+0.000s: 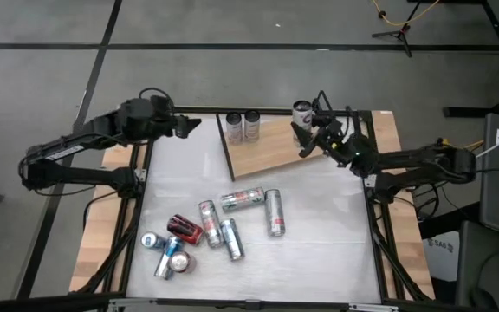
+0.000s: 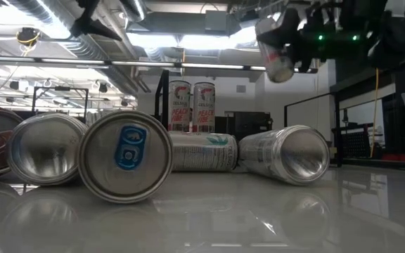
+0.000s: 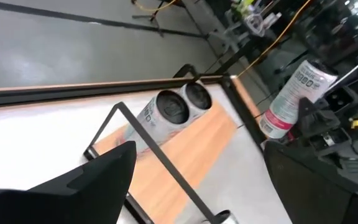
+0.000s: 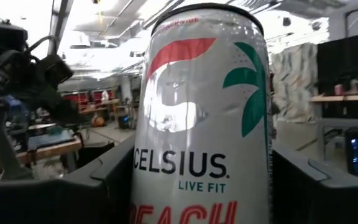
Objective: Place canned beverage on shelf
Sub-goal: Put the white pink soda can on the shelf aligned with the other white pink soda cans
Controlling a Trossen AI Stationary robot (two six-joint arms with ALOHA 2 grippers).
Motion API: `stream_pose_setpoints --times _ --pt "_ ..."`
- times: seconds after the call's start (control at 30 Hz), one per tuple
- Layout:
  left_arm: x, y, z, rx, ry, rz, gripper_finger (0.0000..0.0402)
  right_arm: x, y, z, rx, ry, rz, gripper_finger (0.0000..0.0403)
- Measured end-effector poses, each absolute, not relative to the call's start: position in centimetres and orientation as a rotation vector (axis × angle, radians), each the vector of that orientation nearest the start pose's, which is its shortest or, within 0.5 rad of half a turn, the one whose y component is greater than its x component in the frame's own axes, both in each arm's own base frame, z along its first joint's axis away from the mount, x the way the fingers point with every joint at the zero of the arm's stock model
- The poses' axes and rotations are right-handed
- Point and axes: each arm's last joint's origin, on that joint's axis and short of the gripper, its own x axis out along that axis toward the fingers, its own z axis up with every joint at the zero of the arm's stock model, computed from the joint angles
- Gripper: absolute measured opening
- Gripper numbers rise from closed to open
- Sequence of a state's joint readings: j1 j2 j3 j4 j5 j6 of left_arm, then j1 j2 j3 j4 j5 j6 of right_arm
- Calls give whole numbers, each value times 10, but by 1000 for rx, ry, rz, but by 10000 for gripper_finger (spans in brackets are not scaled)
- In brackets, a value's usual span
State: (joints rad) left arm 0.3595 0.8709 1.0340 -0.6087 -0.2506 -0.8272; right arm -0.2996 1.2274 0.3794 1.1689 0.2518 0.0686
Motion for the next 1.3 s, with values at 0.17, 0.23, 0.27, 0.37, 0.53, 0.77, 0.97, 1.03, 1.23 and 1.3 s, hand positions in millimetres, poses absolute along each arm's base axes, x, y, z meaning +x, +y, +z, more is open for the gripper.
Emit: stream_pose_setpoints --times 0.17,0.23,0.27,0.37,0.53,0.77,0.97,1.03,1.23,1.3 --pt "174 73 354 -781 233 763 349 228 -79 220 32 -278 -506 256" --pt "182 76 352 -757 239 757 349 232 -80 215 19 -284 -507 255" --pt "185 77 351 -744 243 755 349 234 -81 212 10 -285 -508 255" --pt "195 81 348 -716 242 746 349 240 -83 201 8 -279 -513 258" --pt "205 85 345 -710 233 747 349 246 -85 188 -13 -303 -521 255" --pt "211 87 348 -654 183 759 349 252 -87 165 -71 -232 -520 256" --pt "241 90 354 -546 51 654 349 257 -87 144 -68 -148 -501 256" --pt "253 93 352 -521 21 607 349 257 -88 140 -65 -131 -501 256" --pt "286 106 335 -513 -11 490 349 260 -89 141 -65 -140 -501 257" --pt "295 109 326 -520 3 454 349 261 -88 142 -66 -142 -489 257"
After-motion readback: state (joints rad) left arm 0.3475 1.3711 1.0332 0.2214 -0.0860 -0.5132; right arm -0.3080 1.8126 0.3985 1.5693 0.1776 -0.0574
